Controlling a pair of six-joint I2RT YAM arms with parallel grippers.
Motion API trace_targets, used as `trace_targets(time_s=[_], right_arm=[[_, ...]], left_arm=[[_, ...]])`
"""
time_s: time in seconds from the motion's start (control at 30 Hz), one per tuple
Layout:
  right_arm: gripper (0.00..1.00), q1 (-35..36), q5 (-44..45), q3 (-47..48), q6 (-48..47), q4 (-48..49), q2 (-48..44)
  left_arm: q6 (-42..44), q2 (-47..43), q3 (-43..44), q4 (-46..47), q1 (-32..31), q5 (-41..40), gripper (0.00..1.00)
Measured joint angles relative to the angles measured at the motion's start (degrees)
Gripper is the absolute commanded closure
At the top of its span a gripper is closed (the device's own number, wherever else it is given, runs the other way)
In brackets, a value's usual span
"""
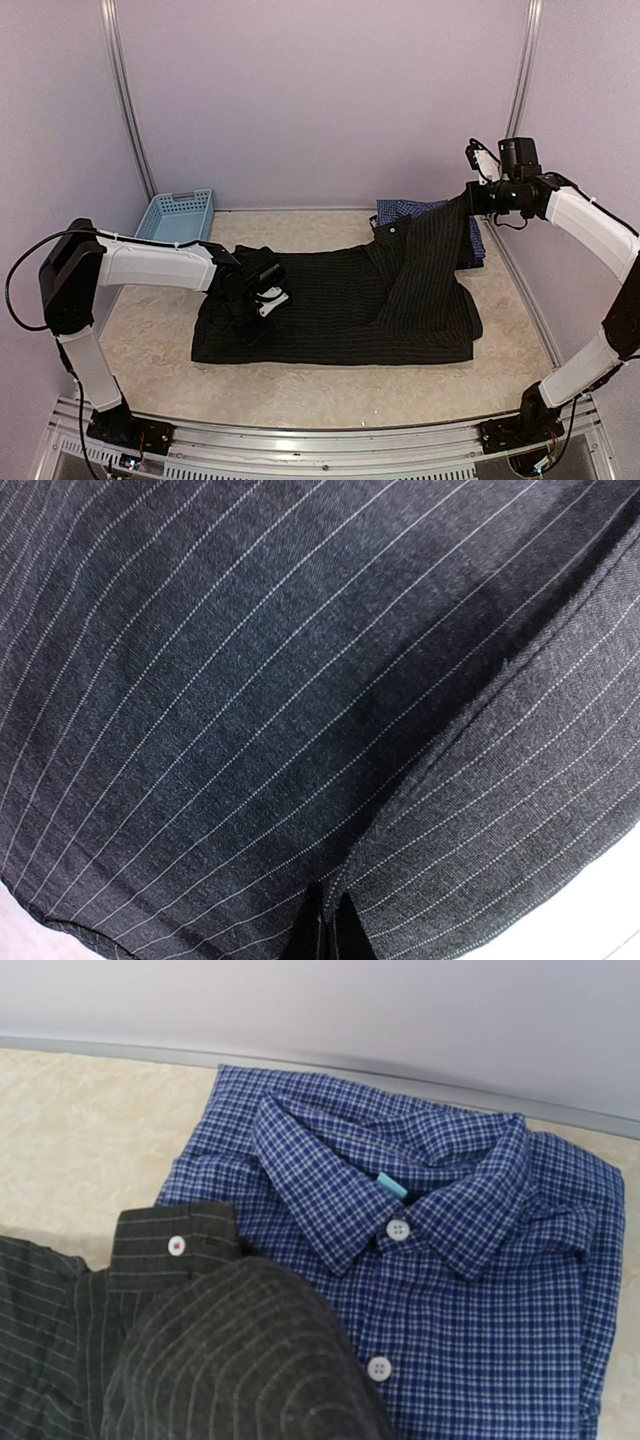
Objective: Fold and stack the long sleeve shirts
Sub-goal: Fold the flattened shirt at the center of the board.
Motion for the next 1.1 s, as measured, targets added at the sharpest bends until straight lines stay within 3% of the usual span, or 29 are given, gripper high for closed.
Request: trace_targets(time_s=[0.27, 0.57, 0.97, 1.1], right_arm=[[1.00, 0.0, 0.0, 0.0, -0.2, 1.6, 0.1], [1.00, 0.0, 0.6, 0.0, -0.6, 1.9, 0.8], [1.00, 0.0, 2.9, 0.0, -1.2, 1.8, 0.5], [1.00, 0.0, 4.2, 0.0, -1.2, 1.3, 0.0]], left_arm=[[-0.3, 2.7, 0.0, 0.0, 1.6, -0.9, 0.99], [-1.6, 3.5, 0.1, 0.3, 2.5, -4.1, 0.73], [-1.8, -2.9, -0.1, 0.8, 2.7, -5.3, 0.70], [-1.9, -4.0, -0.5, 1.6, 3.3, -5.0, 0.62]])
